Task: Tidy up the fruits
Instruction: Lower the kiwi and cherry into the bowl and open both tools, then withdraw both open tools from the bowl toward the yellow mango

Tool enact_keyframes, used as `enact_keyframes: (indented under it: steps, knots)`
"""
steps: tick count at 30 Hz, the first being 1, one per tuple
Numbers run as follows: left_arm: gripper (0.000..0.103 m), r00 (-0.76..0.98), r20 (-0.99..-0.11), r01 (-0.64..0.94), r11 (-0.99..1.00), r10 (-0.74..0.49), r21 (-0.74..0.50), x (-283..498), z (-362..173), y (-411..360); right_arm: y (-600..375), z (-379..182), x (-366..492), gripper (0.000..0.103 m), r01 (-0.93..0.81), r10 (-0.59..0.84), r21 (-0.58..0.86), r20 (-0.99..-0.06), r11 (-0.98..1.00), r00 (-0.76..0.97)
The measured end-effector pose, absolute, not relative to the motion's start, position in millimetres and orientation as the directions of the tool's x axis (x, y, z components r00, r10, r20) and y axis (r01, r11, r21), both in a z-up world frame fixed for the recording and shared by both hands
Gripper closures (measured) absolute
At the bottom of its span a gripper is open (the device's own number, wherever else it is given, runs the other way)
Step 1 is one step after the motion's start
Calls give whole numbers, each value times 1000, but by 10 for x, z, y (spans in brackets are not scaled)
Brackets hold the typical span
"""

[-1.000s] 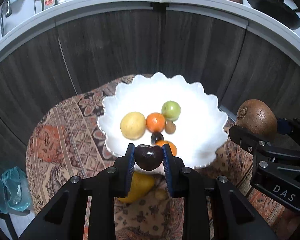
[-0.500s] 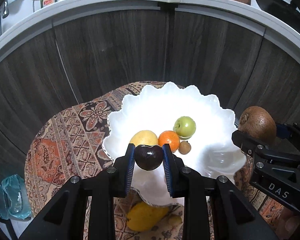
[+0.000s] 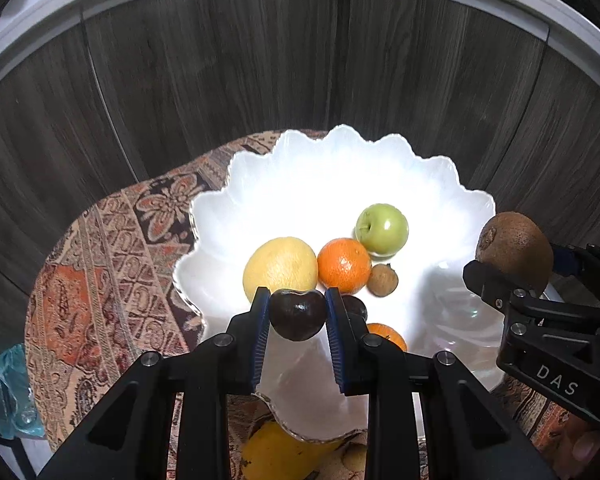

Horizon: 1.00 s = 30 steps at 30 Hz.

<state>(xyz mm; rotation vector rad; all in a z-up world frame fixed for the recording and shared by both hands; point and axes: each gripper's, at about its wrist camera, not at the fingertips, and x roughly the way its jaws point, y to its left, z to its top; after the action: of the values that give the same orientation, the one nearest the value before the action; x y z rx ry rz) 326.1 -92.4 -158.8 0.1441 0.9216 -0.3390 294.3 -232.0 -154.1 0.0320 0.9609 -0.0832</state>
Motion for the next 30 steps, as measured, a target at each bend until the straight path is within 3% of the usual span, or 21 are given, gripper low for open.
enact_keyframes:
  steps: [9, 16, 18, 21, 22, 30]
  knots:
    - [74, 531, -820, 342, 939, -212, -21, 3310, -1711, -931, -2320, -1642, 2981, 39, 90, -60, -12, -836, 996, 545]
    - [42, 539, -824, 321, 947, -174, 11, 3287, -1719, -909, -2322, -1708, 3005, 38, 95, -77, -32, -849, 995, 522]
    - [39, 543, -822, 316, 949, -172, 10, 3281, -1699, -890, -2316, -1690, 2994, 36, 101, -95, -48, -843, 994, 530]
    - [33, 552, -818, 309, 951, -164, 18, 3265, -1652, -866, -2320, -1568, 2957, 18, 130, -143, -83, -809, 988, 570]
    - [31, 557, -814, 308, 951, -163, 20, 3251, -1634, -859, -2321, -1529, 2942, 16, 137, -154, -90, -799, 986, 581]
    - [15, 592, -792, 295, 955, -150, 40, 3101, -1488, -735, -2275, -1348, 2841, 14, 142, -162, -94, -772, 985, 615]
